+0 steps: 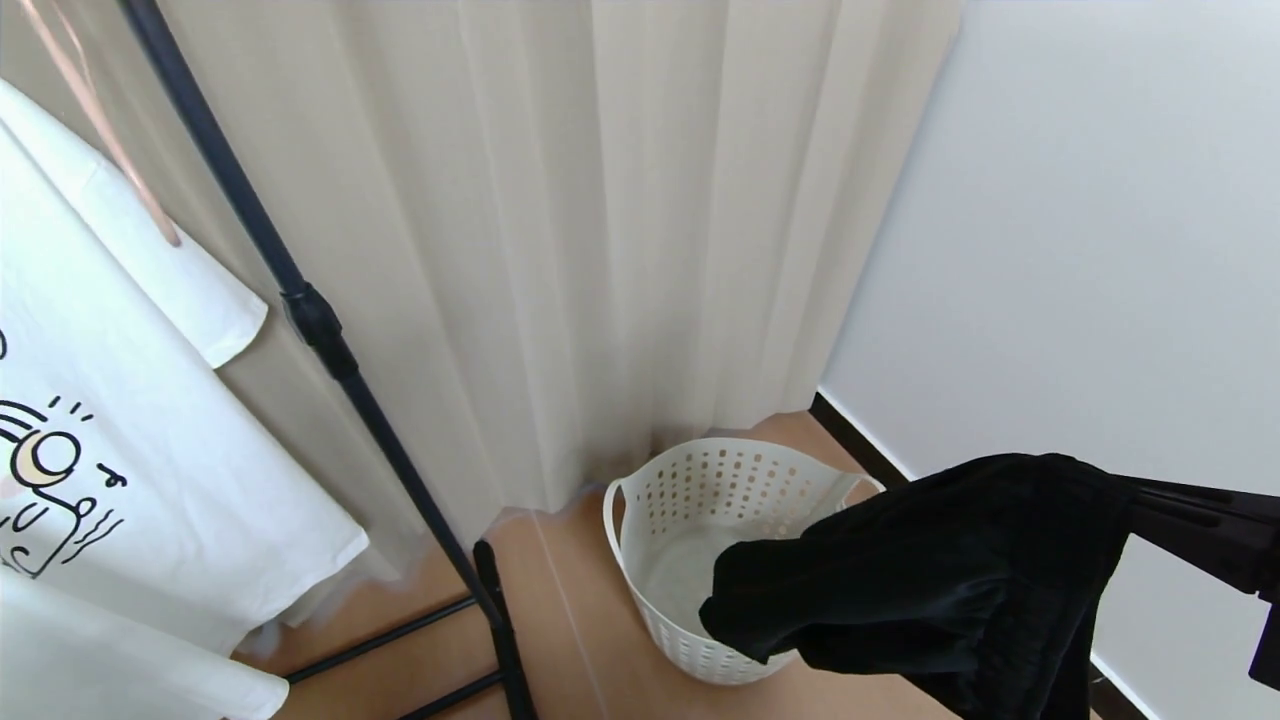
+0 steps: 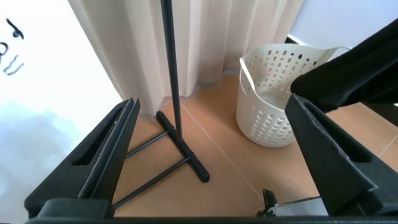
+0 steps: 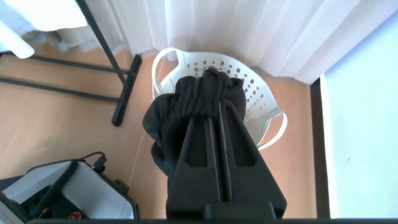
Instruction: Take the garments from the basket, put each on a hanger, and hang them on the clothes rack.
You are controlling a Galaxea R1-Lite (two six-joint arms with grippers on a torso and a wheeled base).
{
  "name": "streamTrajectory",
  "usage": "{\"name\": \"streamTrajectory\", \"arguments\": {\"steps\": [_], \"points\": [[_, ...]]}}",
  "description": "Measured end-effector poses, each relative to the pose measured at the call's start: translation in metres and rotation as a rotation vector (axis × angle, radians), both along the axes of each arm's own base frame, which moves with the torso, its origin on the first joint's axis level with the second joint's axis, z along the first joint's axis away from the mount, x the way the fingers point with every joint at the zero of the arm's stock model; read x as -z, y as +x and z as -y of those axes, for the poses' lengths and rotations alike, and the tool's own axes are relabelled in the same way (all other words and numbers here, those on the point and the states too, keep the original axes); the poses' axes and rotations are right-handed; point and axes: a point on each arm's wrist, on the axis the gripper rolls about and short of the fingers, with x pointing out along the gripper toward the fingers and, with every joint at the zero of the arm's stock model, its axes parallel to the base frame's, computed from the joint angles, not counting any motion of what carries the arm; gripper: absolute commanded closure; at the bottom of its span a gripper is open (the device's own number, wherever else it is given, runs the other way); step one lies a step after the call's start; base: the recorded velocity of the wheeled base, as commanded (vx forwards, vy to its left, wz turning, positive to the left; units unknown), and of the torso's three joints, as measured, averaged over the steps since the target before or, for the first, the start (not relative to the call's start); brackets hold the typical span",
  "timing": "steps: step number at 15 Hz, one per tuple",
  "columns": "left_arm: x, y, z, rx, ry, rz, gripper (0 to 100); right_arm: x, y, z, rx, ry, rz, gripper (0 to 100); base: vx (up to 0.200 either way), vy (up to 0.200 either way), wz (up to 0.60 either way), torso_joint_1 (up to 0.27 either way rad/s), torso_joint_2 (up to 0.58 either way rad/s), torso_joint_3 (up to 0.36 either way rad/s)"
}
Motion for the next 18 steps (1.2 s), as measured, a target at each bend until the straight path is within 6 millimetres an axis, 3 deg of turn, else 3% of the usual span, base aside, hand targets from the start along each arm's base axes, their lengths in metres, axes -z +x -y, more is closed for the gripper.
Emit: {"name": "streamTrajectory", "arguments": {"steps": [11,18], "points": [[0.0002,0.0001,0.0000,-0.002,-0.001,-0.001,0,0.0006,-0.0002,0.0000,-0.001,0.000,-0.001,100,0.000,0.000,0.00,0.143,-0.48,-0.145],[0.0001,0.0001,0.0000,-0.002,-0.004,-0.001,0,0.0001,-0.0007,0.0001,-0.002,0.001,0.002,100,0.000,0.000,0.00,0.210,-0.54,-0.300]]}}
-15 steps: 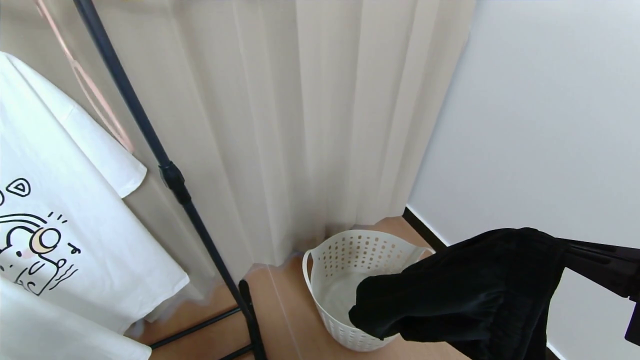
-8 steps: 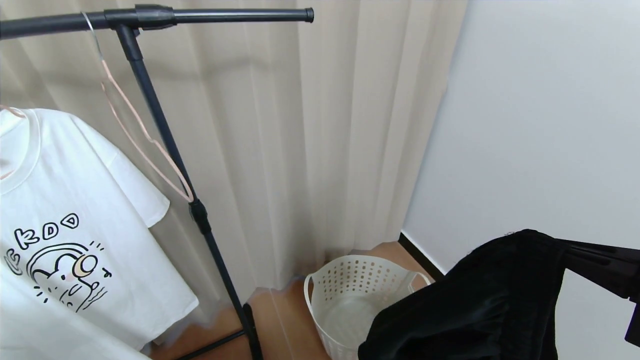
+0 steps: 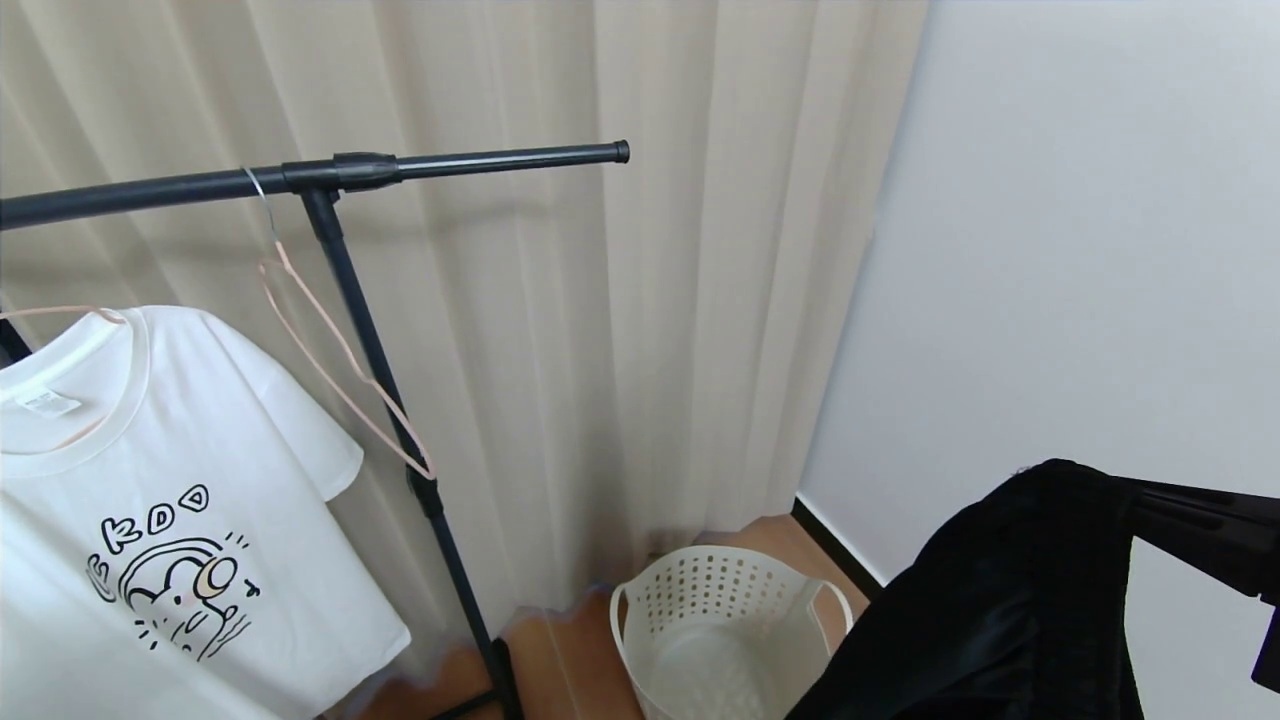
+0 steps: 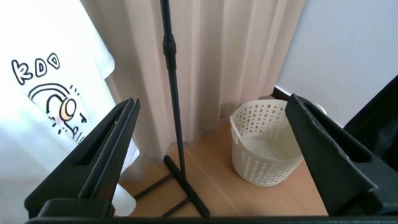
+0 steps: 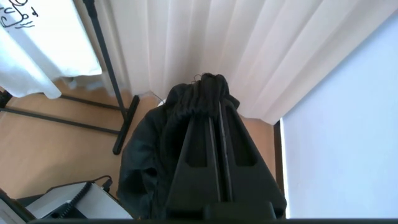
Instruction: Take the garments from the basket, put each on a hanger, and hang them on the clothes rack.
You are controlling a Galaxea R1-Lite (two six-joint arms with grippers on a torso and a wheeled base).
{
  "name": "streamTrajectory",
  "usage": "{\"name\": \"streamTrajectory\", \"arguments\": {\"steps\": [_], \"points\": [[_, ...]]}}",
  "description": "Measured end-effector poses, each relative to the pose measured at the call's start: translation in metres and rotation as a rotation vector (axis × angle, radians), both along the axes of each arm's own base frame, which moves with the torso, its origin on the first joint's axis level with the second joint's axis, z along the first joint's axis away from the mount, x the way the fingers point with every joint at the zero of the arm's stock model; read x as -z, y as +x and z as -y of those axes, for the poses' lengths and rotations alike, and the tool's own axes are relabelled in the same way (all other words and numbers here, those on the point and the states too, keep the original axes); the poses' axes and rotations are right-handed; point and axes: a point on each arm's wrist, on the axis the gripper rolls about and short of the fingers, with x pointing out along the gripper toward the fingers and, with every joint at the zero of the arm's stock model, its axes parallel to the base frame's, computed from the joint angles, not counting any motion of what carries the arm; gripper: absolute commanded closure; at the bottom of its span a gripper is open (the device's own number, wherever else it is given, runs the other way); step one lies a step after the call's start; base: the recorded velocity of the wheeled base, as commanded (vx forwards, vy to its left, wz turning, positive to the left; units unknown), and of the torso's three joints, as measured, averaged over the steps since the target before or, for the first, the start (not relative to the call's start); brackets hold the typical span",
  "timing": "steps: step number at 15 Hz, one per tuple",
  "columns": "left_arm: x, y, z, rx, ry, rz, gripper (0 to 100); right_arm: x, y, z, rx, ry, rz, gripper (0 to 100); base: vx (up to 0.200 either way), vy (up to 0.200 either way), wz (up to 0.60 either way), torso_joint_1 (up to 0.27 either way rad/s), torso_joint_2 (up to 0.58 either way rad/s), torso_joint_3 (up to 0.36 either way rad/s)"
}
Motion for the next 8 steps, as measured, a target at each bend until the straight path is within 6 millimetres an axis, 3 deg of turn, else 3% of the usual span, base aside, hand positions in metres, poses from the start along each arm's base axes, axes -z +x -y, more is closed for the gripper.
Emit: {"name": "streamTrajectory", "arguments": {"steps": [5,8], "points": [[-0.0001,0.0000,0.0000,-0.002,-0.001,0.000,0,-0.0005,-0.0007,0.0003,0.000,0.001,0.004,100,0.000,0.000,0.00,0.247,-0.59,-0.347],[-0.0001,-0.0001,0.0000,-0.002,-0.002,0.000,0,-0.0005,-0.0010,0.0004,0.000,0.002,0.004,100,0.000,0.000,0.00,0.194,-0.44,-0.253]]}}
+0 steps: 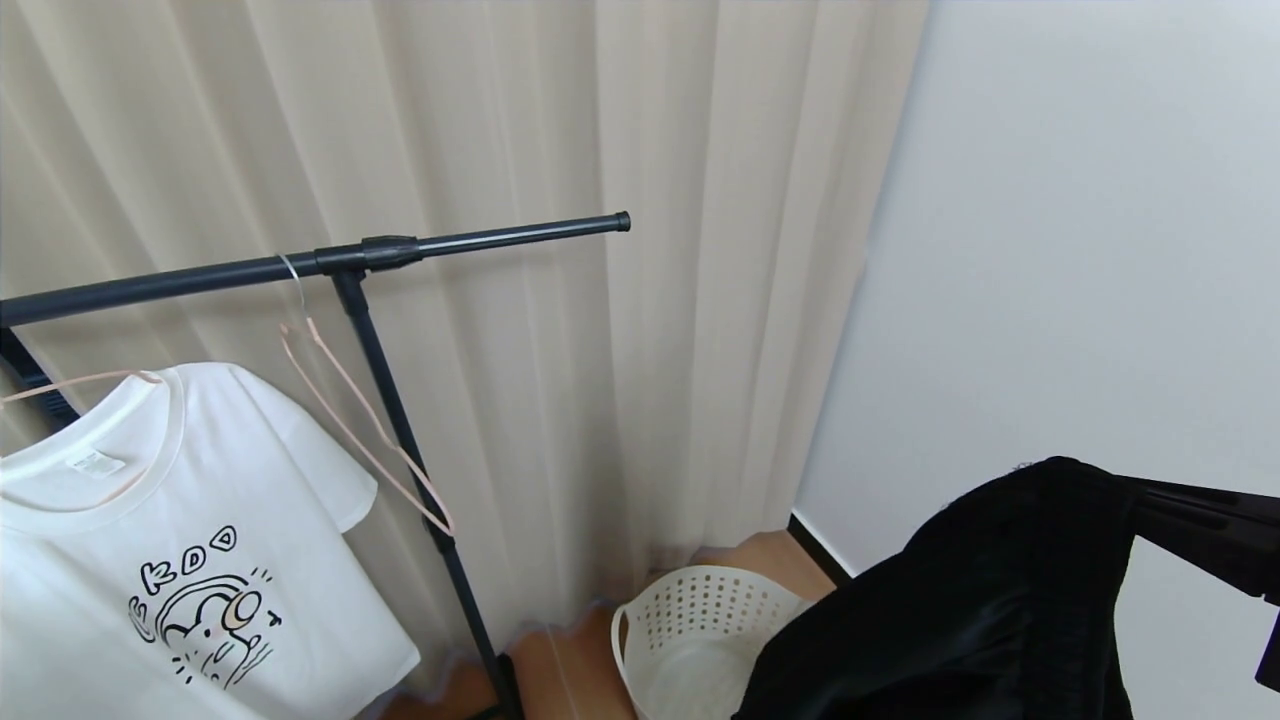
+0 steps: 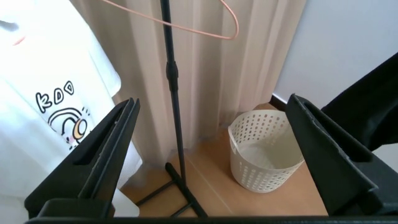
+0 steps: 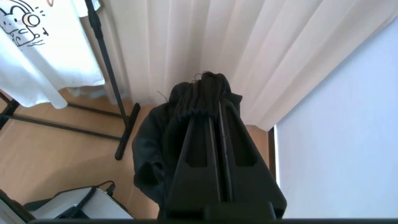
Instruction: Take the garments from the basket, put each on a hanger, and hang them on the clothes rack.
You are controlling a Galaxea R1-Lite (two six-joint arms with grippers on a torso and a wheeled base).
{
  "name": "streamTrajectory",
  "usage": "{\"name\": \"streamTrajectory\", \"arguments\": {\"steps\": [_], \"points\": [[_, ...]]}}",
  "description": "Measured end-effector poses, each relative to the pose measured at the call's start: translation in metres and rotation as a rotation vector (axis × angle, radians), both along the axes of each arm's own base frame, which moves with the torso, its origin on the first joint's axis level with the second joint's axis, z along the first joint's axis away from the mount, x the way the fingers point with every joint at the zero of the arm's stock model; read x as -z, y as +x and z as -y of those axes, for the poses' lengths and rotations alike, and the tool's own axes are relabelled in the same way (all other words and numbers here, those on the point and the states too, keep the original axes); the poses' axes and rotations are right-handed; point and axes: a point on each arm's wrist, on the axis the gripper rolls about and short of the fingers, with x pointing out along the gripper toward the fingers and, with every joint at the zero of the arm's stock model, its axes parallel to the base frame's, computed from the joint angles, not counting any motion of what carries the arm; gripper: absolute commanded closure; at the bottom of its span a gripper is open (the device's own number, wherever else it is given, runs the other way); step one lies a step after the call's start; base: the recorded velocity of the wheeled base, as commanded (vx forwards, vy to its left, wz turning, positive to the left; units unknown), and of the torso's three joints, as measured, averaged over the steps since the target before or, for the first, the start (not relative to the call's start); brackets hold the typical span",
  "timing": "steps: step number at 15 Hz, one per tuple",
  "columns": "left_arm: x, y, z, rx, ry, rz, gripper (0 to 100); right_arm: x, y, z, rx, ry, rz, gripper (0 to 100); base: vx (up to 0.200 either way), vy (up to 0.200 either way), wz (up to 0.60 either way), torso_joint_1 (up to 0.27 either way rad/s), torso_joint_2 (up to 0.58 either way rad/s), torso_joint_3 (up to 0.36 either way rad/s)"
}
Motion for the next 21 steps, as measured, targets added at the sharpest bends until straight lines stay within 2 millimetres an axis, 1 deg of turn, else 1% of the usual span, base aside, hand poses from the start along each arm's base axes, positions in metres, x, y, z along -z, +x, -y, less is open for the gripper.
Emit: {"name": "streamTrajectory", "arguments": {"steps": [9,12,14,18,21], "points": [[0.0002,0.0001,0.0000,-0.002,-0.001,-0.001,0,0.0004,-0.0002,-0.0001,-0.002,0.001,-0.002,100,0.000,0.000,0.00,0.170,-0.37,-0.299],[0.0003,0.0001,0.0000,-0.002,0.000,0.000,0,0.0001,-0.0009,0.0002,-0.004,-0.001,0.003,100,0.000,0.000,0.00,0.136,-0.31,-0.173],[0.0004,0.0002,0.0000,-0.002,0.000,-0.001,0,-0.0004,-0.0011,0.0003,-0.003,0.001,0.009,100,0.000,0.000,0.00,0.011,-0.03,-0.025],[0.0008,0.0002,0.0000,-0.003,0.006,-0.002,0,0.0005,0.0018,-0.0010,-0.001,0.042,0.103,100,0.000,0.000,0.60,0.008,0.00,-0.002],[0.0007,0.0002,0.0000,-0.004,0.008,-0.001,0,0.0052,0.0014,-0.0008,-0.002,0.037,0.093,100,0.000,0.000,0.60,0.010,0.00,0.001]]}}
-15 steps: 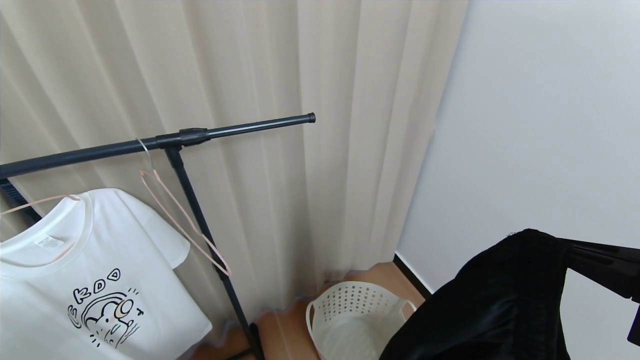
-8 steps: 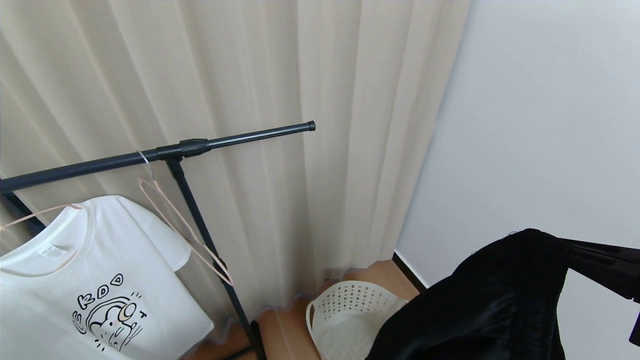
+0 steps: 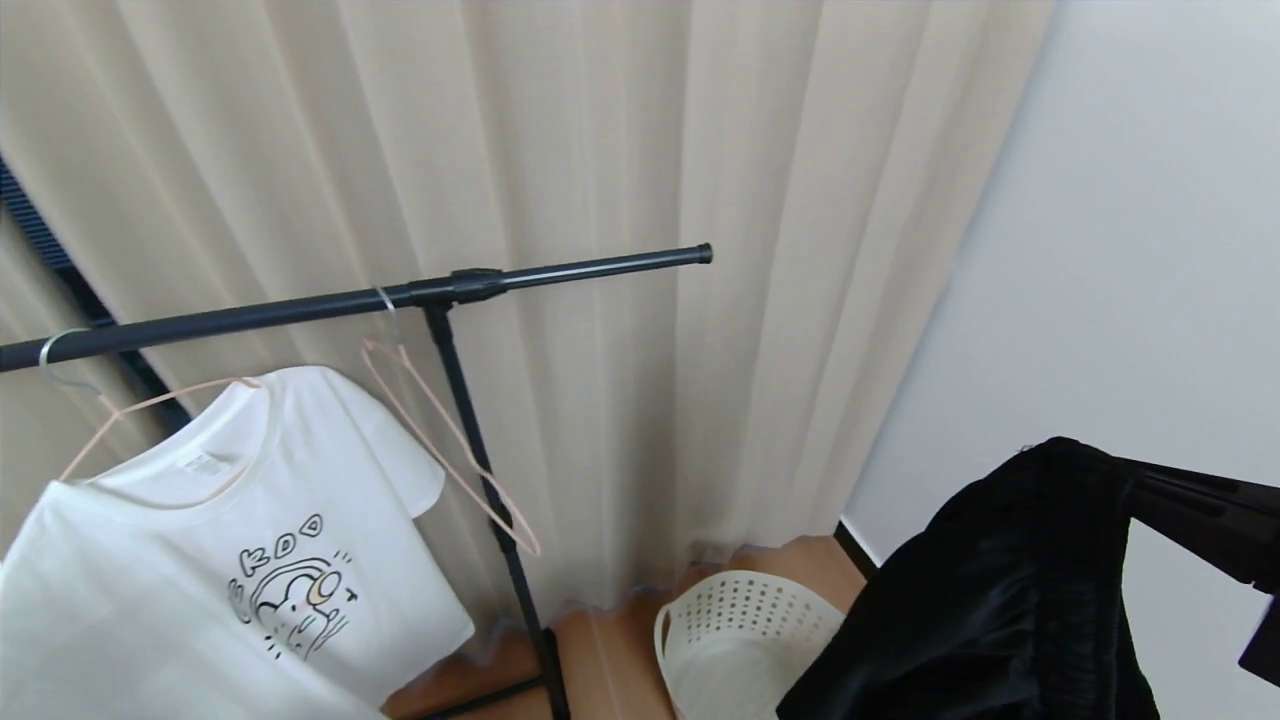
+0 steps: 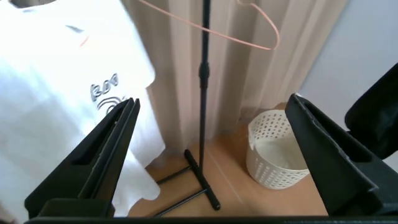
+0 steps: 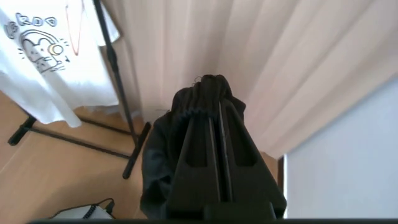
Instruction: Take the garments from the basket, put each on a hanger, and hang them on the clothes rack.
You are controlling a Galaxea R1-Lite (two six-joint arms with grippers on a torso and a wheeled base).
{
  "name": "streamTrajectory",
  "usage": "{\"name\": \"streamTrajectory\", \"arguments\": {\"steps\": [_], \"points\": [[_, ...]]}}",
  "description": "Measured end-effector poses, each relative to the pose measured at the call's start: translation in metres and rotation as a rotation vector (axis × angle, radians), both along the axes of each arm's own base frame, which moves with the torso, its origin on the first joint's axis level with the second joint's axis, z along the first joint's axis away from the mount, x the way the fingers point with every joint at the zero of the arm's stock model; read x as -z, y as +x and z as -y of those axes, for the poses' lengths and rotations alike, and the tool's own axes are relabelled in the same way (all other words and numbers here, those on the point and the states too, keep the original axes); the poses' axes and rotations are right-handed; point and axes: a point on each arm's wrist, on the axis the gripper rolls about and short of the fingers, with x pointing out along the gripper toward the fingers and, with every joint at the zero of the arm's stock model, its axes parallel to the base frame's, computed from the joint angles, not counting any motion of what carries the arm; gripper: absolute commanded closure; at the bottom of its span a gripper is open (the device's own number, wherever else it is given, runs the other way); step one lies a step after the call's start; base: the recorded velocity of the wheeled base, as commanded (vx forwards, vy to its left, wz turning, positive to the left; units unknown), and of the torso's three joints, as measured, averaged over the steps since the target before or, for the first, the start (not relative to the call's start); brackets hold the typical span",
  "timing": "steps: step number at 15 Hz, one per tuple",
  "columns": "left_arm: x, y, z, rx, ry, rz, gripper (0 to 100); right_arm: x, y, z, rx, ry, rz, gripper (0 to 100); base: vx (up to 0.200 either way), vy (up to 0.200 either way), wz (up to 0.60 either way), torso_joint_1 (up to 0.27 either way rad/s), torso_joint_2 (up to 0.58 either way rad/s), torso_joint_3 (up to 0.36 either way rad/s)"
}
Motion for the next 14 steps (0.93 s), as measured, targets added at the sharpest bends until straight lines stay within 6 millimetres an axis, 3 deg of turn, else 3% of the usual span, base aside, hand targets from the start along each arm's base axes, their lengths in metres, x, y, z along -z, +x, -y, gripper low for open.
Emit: {"name": "streamTrajectory", "arguments": {"steps": [5,10,14], "points": [[0.0000,0.0000,0.0000,0.003,-0.007,-0.001,0,0.0012,-0.0002,0.0001,-0.001,-0.003,-0.003,100,0.000,0.000,0.12,0.000,0.00,0.000],[-0.0005,-0.0002,0.0000,0.002,-0.012,0.000,0,0.0013,-0.0010,0.0006,0.001,-0.002,-0.002,100,-0.200,0.000,0.00,0.004,0.00,0.000],[-0.0007,-0.0002,0.0000,0.001,-0.014,0.000,0,0.0011,-0.0013,0.0006,0.000,-0.001,0.000,100,-0.150,0.150,0.00,-0.005,0.00,0.005]]}}
